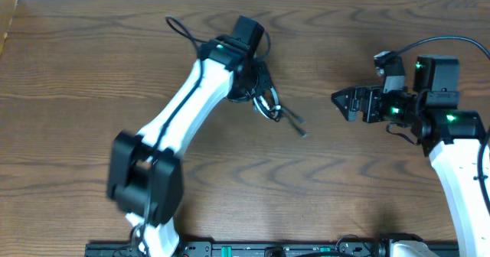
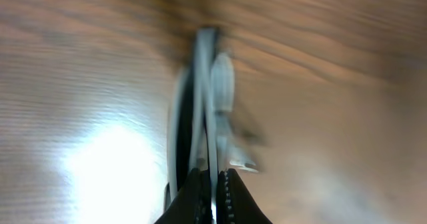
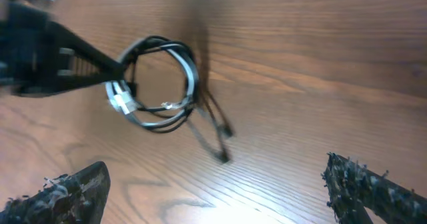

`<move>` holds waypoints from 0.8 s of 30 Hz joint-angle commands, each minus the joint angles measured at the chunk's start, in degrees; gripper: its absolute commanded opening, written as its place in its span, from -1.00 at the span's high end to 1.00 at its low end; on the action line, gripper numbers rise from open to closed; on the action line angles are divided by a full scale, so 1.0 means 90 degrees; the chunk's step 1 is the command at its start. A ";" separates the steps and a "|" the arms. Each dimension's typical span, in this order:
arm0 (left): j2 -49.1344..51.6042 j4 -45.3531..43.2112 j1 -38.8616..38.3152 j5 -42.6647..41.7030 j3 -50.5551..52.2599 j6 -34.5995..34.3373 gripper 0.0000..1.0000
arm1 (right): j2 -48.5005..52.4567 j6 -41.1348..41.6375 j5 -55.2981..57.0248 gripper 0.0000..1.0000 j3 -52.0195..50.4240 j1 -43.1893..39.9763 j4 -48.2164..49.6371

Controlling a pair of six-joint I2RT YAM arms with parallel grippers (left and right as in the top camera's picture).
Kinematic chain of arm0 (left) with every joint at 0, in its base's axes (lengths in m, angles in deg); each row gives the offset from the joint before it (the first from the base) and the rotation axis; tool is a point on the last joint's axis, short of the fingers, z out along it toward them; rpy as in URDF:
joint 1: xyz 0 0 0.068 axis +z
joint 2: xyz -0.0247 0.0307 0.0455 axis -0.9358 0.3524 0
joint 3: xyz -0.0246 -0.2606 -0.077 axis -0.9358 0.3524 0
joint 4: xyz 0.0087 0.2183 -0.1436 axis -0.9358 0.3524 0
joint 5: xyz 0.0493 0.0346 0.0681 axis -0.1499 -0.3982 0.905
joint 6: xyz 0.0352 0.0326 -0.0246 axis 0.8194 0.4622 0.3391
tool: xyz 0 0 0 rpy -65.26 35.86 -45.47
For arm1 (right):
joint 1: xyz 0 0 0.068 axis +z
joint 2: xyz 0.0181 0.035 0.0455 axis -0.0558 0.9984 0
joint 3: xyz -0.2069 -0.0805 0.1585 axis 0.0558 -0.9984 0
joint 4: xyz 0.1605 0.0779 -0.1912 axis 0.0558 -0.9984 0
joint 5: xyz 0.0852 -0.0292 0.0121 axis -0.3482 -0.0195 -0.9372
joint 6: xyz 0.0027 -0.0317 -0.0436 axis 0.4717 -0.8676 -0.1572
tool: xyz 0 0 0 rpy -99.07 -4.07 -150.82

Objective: Untangle cables

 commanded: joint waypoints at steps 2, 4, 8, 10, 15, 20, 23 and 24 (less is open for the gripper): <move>-0.0362 0.0017 -0.0029 -0.1353 -0.0068 0.0908 0.85 | 0.0165 0.0136 -0.0372 -0.99 0.0085 0.0279 0.0151; -0.0406 0.0012 -0.0029 -0.1838 -0.0068 0.1115 0.85 | 0.0257 0.0148 -0.0374 -0.98 0.0085 0.0406 0.0248; -0.0406 0.0012 -0.0029 -0.2645 -0.0068 0.1440 0.85 | 0.0488 0.0391 -0.0362 -0.96 0.0085 0.0602 0.0435; -0.0406 0.0007 -0.0027 -0.2900 -0.0068 0.1554 0.85 | 0.0651 0.0549 -0.0316 -0.93 0.0085 0.0653 0.0486; -0.0406 0.0017 0.0056 -0.2953 -0.0068 0.1605 0.85 | 0.1095 0.0867 -0.0296 -0.89 0.0085 0.0663 0.0503; -0.0406 0.0010 0.0248 -0.2873 -0.0068 0.1620 0.85 | 0.1523 0.0918 -0.0296 -0.88 0.0085 0.0663 0.0500; -0.0406 0.0063 0.0338 -0.2205 -0.0068 0.1676 0.85 | 0.1727 0.0918 -0.0289 -0.88 0.0085 0.0663 0.0498; -0.0401 0.0109 0.0342 -0.1911 -0.0068 0.1673 0.85 | 0.1783 0.0918 -0.0270 -0.88 0.0085 0.0663 0.0498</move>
